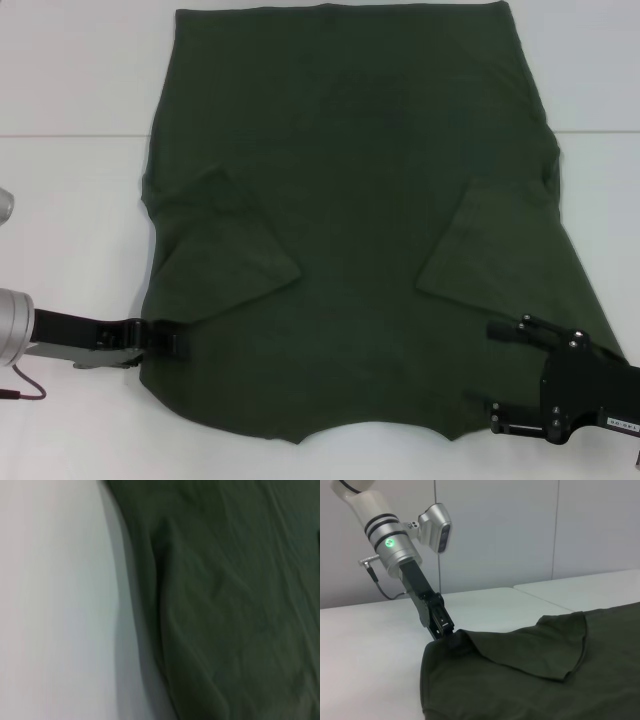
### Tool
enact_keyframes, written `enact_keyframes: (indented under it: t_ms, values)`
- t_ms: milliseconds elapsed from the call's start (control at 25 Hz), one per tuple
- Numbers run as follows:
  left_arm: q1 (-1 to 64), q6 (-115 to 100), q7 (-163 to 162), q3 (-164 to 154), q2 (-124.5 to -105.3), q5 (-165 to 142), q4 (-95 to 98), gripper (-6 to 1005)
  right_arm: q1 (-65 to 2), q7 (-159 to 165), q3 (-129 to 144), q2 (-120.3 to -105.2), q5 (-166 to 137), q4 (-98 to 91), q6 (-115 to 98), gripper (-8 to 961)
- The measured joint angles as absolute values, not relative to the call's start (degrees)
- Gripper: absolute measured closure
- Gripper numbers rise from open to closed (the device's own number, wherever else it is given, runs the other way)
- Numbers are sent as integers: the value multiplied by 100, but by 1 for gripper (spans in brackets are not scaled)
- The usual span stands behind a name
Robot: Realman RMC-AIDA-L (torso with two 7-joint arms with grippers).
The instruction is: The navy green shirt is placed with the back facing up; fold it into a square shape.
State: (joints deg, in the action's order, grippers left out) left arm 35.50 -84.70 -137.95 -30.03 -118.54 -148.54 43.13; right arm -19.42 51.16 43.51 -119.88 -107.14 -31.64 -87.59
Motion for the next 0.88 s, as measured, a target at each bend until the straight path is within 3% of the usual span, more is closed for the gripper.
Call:
enact_keyframes:
  t_ms: [600, 760, 880]
  values:
    - [3536, -8341, -13853, -3024, -11856, -14880, 4289, 960, -1898, 5805, 4307, -11964, -10714, -3406, -8879, 49]
    - [3517, -8392, -13802, -3021, -11857, -14868, 4289, 960, -1807, 7498, 4196, -11921, -10774, -4374, -9158, 49]
    - [3488, -8461, -13746, -2979, -11856, -14836, 4310, 960, -1822, 9845, 4158, -11762, -11208, -5590, -9253, 49]
